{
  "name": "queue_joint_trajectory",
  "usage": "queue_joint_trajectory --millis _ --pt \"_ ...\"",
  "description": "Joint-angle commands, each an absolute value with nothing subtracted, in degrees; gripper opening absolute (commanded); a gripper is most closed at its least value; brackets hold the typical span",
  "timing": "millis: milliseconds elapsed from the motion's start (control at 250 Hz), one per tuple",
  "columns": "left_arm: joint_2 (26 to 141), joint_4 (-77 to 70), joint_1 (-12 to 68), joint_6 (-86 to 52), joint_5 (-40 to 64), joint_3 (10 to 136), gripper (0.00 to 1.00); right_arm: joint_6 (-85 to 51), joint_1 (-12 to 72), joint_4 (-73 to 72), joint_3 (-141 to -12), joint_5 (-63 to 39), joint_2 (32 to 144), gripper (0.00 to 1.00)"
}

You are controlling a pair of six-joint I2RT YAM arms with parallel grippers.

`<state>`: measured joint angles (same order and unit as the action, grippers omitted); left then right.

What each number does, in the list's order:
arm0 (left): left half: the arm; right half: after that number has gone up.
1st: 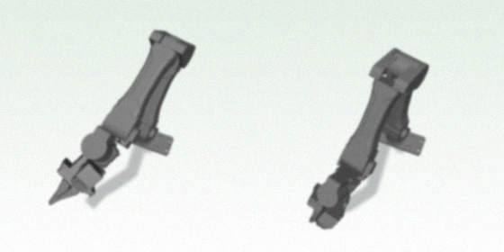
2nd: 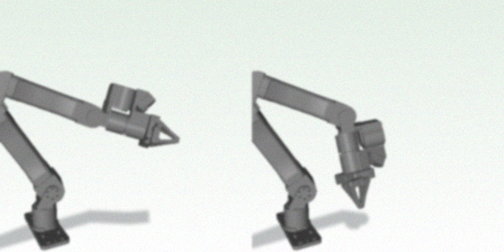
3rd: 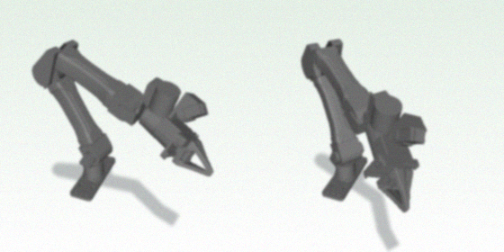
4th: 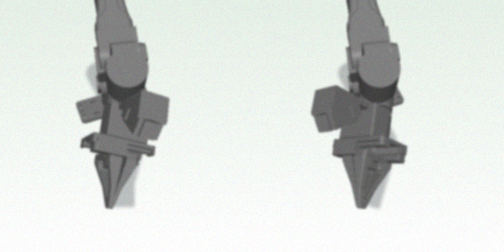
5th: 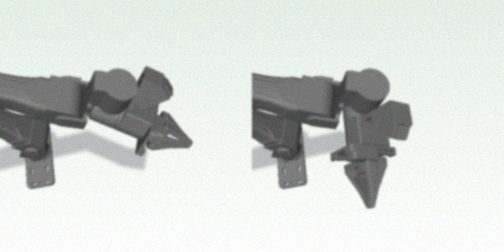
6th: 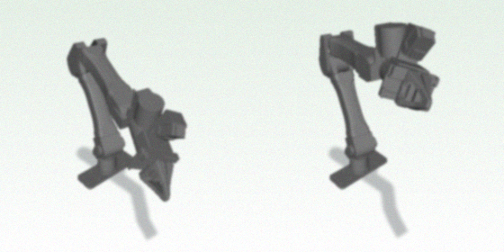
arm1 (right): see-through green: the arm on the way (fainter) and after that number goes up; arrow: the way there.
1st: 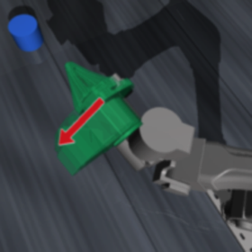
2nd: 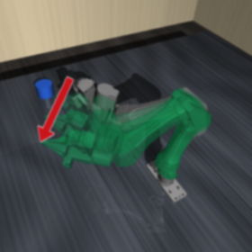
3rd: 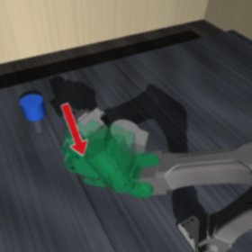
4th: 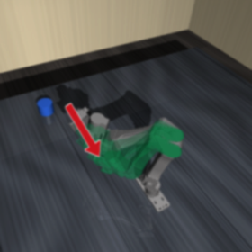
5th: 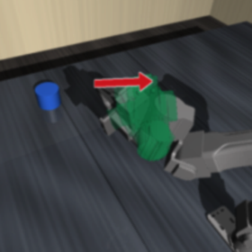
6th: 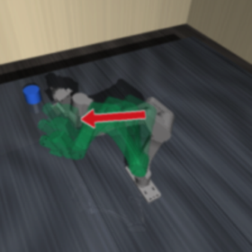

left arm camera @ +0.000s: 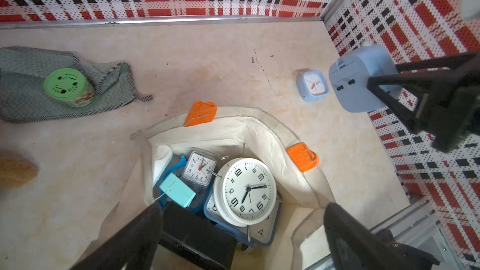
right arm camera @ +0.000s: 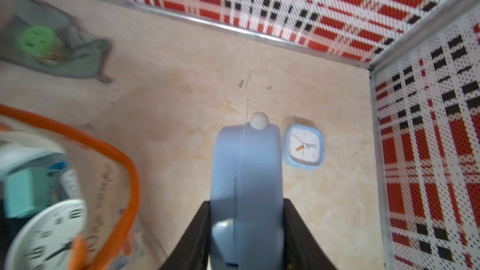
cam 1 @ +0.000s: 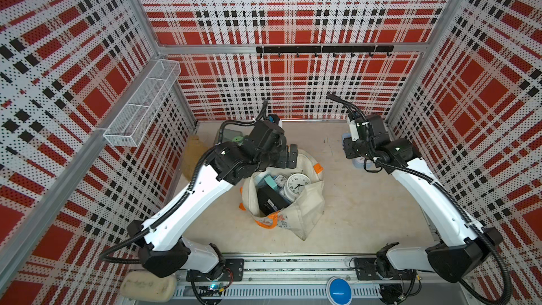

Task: Take the alarm clock out of the canvas bag
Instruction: Place the alarm at the center of the board.

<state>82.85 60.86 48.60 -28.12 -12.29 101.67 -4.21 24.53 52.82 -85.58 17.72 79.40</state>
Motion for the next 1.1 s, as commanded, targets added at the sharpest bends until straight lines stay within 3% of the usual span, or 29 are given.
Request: queue_joint_trajectory --millis 0,560,796,1092 --pt "84.5 59.7 50.0 -26.6 -12.5 103.1 0.99 -1.5 22.6 46.1 -84.2 22.6 83.0 0.35" --pt "85.7 55.5 49.2 -26.9 -12.0 95.7 0.99 13.9 19.9 27.7 -85.4 22.4 106.0 0.37" --pt "86.7 54.9 48.5 -26.9 -11.2 95.9 0.99 15.6 19.2 26.3 -85.4 22.4 109.0 0.39" --pt "87.0 54.8 48.2 -27.4 -11.0 96.0 0.99 15.7 18.7 26.3 -85.3 22.9 110.4 0.49"
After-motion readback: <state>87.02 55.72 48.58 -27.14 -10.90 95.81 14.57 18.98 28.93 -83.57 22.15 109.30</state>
